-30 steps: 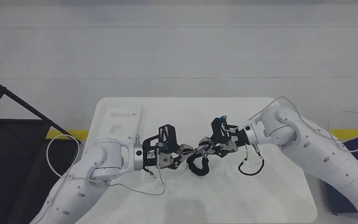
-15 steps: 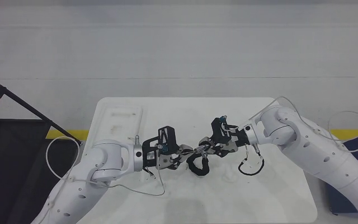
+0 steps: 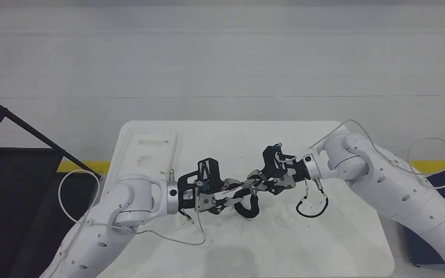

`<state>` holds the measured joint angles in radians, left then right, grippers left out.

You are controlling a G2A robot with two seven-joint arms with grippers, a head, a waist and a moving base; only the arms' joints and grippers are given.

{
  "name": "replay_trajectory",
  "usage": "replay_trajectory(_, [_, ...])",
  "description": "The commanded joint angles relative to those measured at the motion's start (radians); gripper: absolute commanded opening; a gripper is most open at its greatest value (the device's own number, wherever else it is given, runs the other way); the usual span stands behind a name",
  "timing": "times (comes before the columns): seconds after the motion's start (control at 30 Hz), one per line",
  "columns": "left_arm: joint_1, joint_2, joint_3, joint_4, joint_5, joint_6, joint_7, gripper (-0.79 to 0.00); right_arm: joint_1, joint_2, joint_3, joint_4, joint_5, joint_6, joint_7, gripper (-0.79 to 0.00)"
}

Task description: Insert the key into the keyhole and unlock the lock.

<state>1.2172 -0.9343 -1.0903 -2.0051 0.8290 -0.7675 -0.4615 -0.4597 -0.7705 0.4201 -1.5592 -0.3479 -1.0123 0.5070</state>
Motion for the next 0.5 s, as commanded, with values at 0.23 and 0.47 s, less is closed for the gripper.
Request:
replay_trajectory(0.23, [0.003, 0.000, -0.005, 0.002, 0.001, 0.001, 0.005, -0.671, 0.000, 0.000, 0.000, 0.000, 0.000, 0.000, 0.000, -0.785])
replay_trajectory(0.47, [0.007, 0.001, -0.014, 0.008, 0.000, -0.002, 0.010, -0.671, 0.000, 0.000, 0.000, 0.000, 0.000, 0.000, 0.000, -0.785])
